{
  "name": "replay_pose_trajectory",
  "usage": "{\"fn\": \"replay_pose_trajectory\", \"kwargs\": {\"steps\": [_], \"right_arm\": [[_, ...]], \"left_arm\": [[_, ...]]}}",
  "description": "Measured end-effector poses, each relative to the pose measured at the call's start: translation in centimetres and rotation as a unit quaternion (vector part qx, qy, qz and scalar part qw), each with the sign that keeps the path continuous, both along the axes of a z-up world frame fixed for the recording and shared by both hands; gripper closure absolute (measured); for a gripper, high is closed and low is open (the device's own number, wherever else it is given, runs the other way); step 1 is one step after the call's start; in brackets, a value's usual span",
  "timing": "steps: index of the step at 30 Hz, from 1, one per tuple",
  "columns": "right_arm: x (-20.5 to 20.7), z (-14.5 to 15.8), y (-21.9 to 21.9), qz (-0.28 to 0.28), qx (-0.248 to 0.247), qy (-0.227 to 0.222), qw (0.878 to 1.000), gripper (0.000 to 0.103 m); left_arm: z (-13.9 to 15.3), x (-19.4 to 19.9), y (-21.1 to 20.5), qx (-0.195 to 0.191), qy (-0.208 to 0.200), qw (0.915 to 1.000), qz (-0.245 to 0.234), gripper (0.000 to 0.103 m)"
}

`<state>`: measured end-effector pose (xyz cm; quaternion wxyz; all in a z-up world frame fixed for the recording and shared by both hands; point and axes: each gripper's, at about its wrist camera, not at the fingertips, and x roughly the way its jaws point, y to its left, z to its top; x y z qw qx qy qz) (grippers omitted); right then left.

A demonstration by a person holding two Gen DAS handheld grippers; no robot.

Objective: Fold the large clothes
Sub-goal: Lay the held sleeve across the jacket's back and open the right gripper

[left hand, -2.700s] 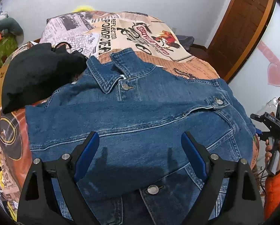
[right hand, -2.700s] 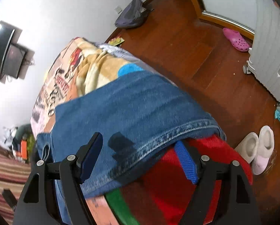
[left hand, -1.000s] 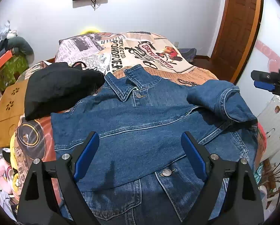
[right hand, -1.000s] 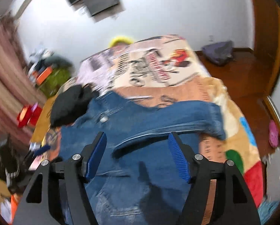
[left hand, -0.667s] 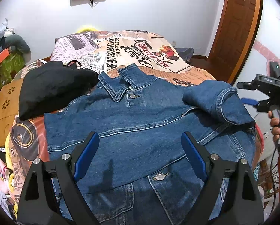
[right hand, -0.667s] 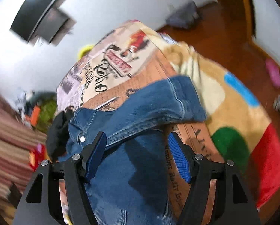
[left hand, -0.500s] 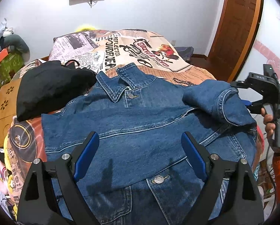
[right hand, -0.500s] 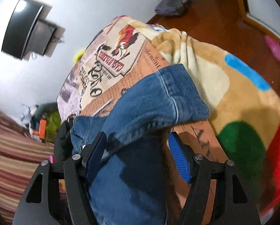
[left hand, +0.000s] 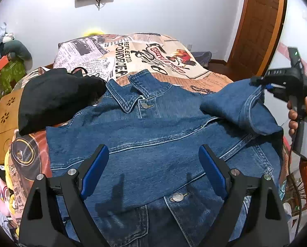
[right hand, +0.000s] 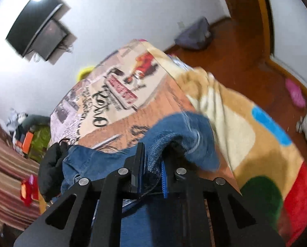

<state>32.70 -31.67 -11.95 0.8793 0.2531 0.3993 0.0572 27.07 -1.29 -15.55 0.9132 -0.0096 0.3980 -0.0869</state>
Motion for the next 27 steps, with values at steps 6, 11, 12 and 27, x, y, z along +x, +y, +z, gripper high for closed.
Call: {"fn": "replay_pose_trajectory", "kwargs": {"steps": [6,11,12,27], "right_arm": [[-1.9,6.1,5.4,0.082,-0.028,-0.068,0.994,0.091],[-3.2,8.6,11.8,0.166,-0.04,-0.094,0.981,0.092],[-3.5,8.8,13.4,0.185,-0.046,-0.096,0.977,0.092],[-5.0,-6.6,27.2,0.357,-0.081,0.138,0.92,0.087]], "left_arm": [[2.5,-1.2,2.1,-0.009,-0.034,0.9993,0.015,0.014],[4.2,-2.3,5.0,-0.011,-0.049,0.9981,0.037,0.014],[4.3,-2.6,5.5,-0.012,-0.049,0.9979,0.041,0.014],[2.3,-6.3,11.8,0.002,-0.012,0.9959,0.09,0.012]]}}
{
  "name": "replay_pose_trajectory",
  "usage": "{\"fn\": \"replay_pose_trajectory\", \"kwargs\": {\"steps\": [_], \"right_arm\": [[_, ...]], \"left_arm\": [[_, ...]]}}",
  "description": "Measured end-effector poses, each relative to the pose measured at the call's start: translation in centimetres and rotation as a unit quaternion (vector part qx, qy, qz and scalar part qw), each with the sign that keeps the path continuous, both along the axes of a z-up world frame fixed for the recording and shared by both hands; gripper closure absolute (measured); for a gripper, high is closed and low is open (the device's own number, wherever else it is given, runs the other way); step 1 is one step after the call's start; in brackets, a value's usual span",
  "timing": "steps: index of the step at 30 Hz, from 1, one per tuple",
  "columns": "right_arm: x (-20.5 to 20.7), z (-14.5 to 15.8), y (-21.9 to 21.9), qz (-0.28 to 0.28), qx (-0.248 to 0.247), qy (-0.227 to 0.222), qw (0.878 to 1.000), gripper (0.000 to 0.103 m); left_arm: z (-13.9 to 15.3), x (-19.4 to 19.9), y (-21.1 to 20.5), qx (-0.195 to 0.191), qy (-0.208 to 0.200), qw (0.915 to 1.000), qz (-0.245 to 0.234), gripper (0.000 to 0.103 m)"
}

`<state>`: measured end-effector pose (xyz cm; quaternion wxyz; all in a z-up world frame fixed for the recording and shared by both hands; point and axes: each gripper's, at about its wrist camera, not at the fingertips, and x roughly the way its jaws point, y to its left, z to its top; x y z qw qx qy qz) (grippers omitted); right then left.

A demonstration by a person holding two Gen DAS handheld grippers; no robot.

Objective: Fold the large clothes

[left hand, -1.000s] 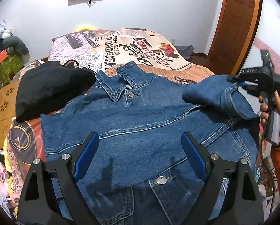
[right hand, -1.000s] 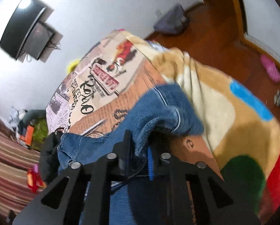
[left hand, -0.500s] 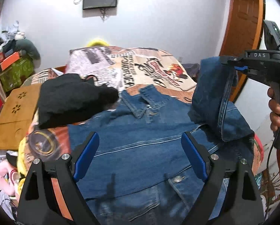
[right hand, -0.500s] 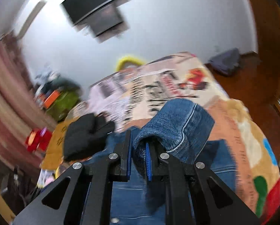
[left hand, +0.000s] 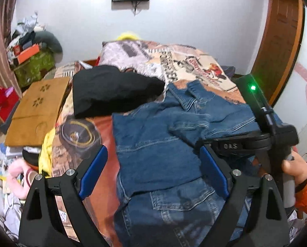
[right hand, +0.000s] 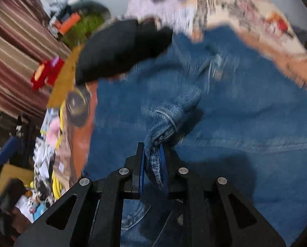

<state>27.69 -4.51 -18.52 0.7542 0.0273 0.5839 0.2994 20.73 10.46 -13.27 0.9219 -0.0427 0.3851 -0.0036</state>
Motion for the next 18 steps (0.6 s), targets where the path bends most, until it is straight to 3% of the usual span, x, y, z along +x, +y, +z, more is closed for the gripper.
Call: {"fn": "replay_pose_trajectory", "kwargs": {"steps": [3,6,9,11,13,15,18], "right_arm": [[-1.1,1.1,-1.0,0.008,-0.001,-0.012,1.0,0.085],[-2.1,3.6,-2.6,0.015,-0.01,-0.052,0.998,0.078],[-2.9,6.5,-5.2,0.015,-0.02,-0.108,0.994,0.07],[-3.4,8.5,-7.2,0.004,-0.026,-0.148,0.989,0.06],[-3.5,9.7,-9.2,-0.013,-0.031,-0.176,0.984,0.044],[-3.4,10.5,-11.3,-0.035,-0.031,-0.193,0.98,0.039],[-3.0,10.7,-14.9,-0.079,-0.048,-0.204,0.975,0.039]], "left_arm": [[-1.1,0.5,0.3,-0.021,0.022,0.9995,0.004,0.012],[-2.1,1.4,-0.1,-0.049,0.041,0.998,0.001,0.012],[-2.6,2.6,-1.7,-0.051,0.052,0.9973,-0.013,0.012],[-2.8,3.6,-3.2,-0.046,0.061,0.9967,-0.028,0.012],[-3.1,4.6,-4.6,-0.047,0.07,0.9955,-0.043,0.012],[-3.5,5.9,-6.0,-0.052,0.082,0.9939,-0.052,0.012],[-4.2,8.0,-8.2,-0.06,0.101,0.9908,-0.067,0.012]]}}
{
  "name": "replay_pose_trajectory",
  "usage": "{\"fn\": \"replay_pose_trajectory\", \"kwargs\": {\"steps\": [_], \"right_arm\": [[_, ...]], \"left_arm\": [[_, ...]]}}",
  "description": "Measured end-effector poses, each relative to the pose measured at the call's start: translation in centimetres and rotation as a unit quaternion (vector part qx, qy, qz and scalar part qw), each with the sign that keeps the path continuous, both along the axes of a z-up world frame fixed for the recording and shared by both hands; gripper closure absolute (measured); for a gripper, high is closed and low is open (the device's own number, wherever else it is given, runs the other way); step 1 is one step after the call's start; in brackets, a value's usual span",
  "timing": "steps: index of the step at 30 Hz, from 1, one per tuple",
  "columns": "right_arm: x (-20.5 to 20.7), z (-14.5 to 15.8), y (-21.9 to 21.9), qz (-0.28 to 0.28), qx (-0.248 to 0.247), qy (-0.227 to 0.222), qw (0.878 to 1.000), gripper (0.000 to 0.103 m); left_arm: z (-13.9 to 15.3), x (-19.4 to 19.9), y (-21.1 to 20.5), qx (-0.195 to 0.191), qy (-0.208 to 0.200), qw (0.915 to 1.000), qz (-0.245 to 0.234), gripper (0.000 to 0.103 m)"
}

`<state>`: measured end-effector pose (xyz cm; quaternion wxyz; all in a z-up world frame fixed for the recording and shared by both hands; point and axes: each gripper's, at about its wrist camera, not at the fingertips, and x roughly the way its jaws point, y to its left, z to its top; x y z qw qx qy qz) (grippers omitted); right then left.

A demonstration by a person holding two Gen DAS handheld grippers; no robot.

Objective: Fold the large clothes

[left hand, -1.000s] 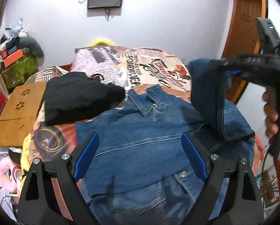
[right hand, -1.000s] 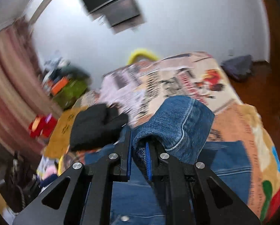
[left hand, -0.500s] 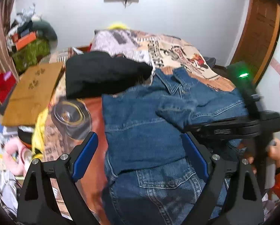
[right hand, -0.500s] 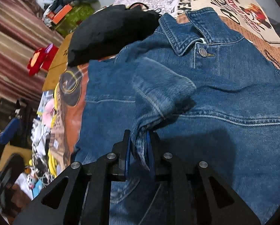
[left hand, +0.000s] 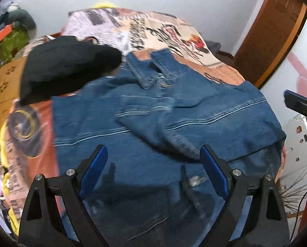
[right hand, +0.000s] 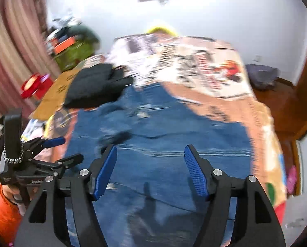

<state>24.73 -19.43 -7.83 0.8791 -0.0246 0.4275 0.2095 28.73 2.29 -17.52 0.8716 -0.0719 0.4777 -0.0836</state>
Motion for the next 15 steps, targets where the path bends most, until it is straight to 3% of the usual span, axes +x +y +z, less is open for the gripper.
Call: {"fn": "replay_pose_trajectory", "kwargs": {"steps": [2,6,8,10,14,15], "right_arm": [[0.2,-0.5,-2.3,-0.032,-0.004,0.0,0.999,0.039],[0.4,-1.9,-6.4,-0.087,-0.012,0.01,0.996,0.039],[0.3,-3.0,-7.8,-0.104,-0.015,0.021,0.994,0.039],[0.3,-4.1,-9.1,-0.119,-0.021,0.034,0.992,0.039],[0.4,-5.3,-10.5,-0.125,-0.025,0.055,0.99,0.039],[0.4,-5.3,-10.8,-0.124,-0.024,0.056,0.99,0.039]], "left_arm": [[-0.7,1.4,-1.2,0.004,0.009,0.9999,-0.008,0.012],[-3.5,4.6,-2.3,0.054,0.045,0.9975,0.008,0.014],[-4.7,5.7,-2.3,0.064,0.059,0.9961,0.017,0.035],[-5.4,6.3,-2.2,0.06,0.068,0.9955,0.026,0.045],[-4.0,6.2,-1.4,0.057,0.037,0.9972,0.03,0.073],[-3.2,6.1,-1.2,0.054,0.028,0.9978,0.028,0.076]]}}
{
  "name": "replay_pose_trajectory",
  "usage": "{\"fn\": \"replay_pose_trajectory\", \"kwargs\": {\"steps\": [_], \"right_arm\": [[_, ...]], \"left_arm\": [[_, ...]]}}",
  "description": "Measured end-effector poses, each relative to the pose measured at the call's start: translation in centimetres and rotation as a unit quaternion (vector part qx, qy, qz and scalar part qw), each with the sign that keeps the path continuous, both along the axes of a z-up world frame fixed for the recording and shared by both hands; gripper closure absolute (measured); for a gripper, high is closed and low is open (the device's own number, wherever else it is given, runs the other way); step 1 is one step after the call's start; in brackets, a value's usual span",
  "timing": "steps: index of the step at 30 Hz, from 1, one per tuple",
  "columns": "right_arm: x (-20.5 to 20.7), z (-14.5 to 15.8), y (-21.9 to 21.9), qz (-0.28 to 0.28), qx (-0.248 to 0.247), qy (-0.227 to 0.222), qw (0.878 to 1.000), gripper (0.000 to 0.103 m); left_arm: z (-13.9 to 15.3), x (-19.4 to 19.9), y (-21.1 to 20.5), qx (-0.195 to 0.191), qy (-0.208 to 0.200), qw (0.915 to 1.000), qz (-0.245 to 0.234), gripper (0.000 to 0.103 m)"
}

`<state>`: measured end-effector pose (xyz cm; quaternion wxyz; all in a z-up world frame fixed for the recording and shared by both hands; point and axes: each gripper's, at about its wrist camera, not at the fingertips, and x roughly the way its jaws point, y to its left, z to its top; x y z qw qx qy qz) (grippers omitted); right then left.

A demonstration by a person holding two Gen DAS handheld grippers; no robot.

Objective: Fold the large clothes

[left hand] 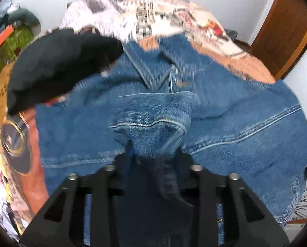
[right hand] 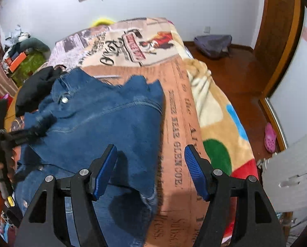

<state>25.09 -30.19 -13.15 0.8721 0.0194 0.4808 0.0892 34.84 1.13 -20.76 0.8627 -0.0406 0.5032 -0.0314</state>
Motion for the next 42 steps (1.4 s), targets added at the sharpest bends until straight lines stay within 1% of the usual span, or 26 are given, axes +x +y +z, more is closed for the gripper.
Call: {"fn": "replay_pose_trajectory", "kwargs": {"steps": [1,2,4,5,8,10,12,13,15,16,17,19,20,22,23,24,25,27,28,30,31,32,35,39,41,42], "right_arm": [[0.1,0.0,-0.1,0.001,0.001,0.0,1.0,0.039],[0.3,0.2,0.1,0.003,0.002,-0.002,1.0,0.039],[0.5,0.8,0.4,0.005,0.002,-0.015,1.0,0.039],[0.6,1.0,0.5,0.006,0.003,-0.022,1.0,0.039],[0.8,1.1,1.2,0.014,0.014,-0.032,0.999,0.039],[1.2,0.3,2.2,0.022,0.016,-0.02,0.999,0.039],[1.5,-1.1,3.1,0.031,0.009,0.0,0.999,0.039],[1.6,-2.1,3.7,0.039,0.007,0.013,0.999,0.039],[1.4,-2.8,3.9,0.039,0.017,0.013,0.999,0.037],[1.2,-2.8,3.8,0.035,0.023,0.011,0.999,0.032],[1.2,-2.8,3.8,0.034,0.025,0.015,0.999,0.031],[1.3,-2.9,3.6,0.032,0.033,0.022,0.999,0.03],[1.3,-2.8,3.6,0.031,0.036,0.023,0.999,0.03],[1.2,-2.9,3.5,0.03,0.042,0.026,0.998,0.03],[1.2,-2.9,3.5,0.03,0.043,0.027,0.998,0.029],[1.1,-3.0,3.5,0.029,0.043,0.026,0.998,0.029],[1.0,-3.0,3.5,0.027,0.041,0.025,0.998,0.029],[0.9,-3.0,3.7,0.026,0.039,0.023,0.999,0.028],[0.8,-3.0,3.7,0.024,0.038,0.021,0.999,0.027],[0.8,-3.1,3.7,0.023,0.038,0.02,0.999,0.026],[0.8,-3.1,3.8,0.023,0.038,0.019,0.999,0.025],[0.7,-3.1,3.8,0.023,0.039,0.02,0.999,0.025],[0.5,-3.2,3.9,0.025,0.036,0.022,0.999,0.024],[0.4,-2.9,4.0,0.036,0.029,0.034,0.998,0.024],[0.6,-2.4,3.8,0.043,0.032,0.036,0.998,0.024],[0.6,-2.1,3.6,0.043,0.035,0.033,0.998,0.024]], "left_arm": [[0.9,-0.1,0.4,-0.007,-0.011,0.9999,0.0,0.082],[2.1,-0.3,0.9,-0.019,-0.027,0.9994,-0.001,0.09],[4.2,-0.6,1.6,-0.029,-0.055,0.998,0.001,0.09],[5.7,-0.9,2.1,-0.029,-0.078,0.9965,0.002,0.09],[8.5,-2.0,3.1,-0.022,-0.125,0.992,0.0,0.09],[9.3,-2.4,3.5,-0.008,-0.139,0.9902,0.0,0.09],[9.0,-2.9,4.0,0.015,-0.144,0.9894,-0.001,0.09],[8.5,-3.1,4.4,0.025,-0.14,0.9898,-0.001,0.09],[6.9,-3.5,5.2,0.036,-0.121,0.992,-0.002,0.09],[6.2,-3.7,5.6,0.038,-0.111,0.9931,-0.002,0.087],[5.3,-4.0,6.0,0.041,-0.099,0.9943,-0.001,0.082],[3.2,-4.5,7.0,0.044,-0.073,0.9964,0.002,0.078],[2.2,-4.8,7.8,0.035,-0.056,0.9978,0.003,0.077],[0.6,-5.3,8.9,0.011,-0.036,0.9993,0.006,0.073],[0.0,-5.8,9.4,0.001,-0.028,0.9996,0.009,0.066],[-0.6,-6.3,9.7,-0.001,-0.023,0.9996,0.015,0.059],[-1.0,-6.8,10.1,0.011,-0.023,0.9993,0.026,0.049],[-1.7,-7.6,10.7,0.033,-0.02,0.9985,0.038,0.046],[-2.3,-8.0,11.3,0.032,-0.011,0.9985,0.042,0.041],[-3.4,-8.6,12.3,0.032,0.007,0.998,0.054,0.04],[-4.1,-8.9,12.9,0.04,0.019,0.9973,0.058,0.035],[-4.6,-9.2,13.5,0.03,0.022,0.9977,0.056,0.028],[-4.3,-9.9,15.0,-0.002,0.023,0.9976,0.066,0.025],[-2.9,-9.9,16.2,0.027,0.017,0.996,0.083,0.025],[-2.4,-9.8,17.0,0.018,0.015,0.996,0.087,0.025],[-2.2,-9.7,17.4,0.004,0.016,0.9961,0.086,0.025]]}}
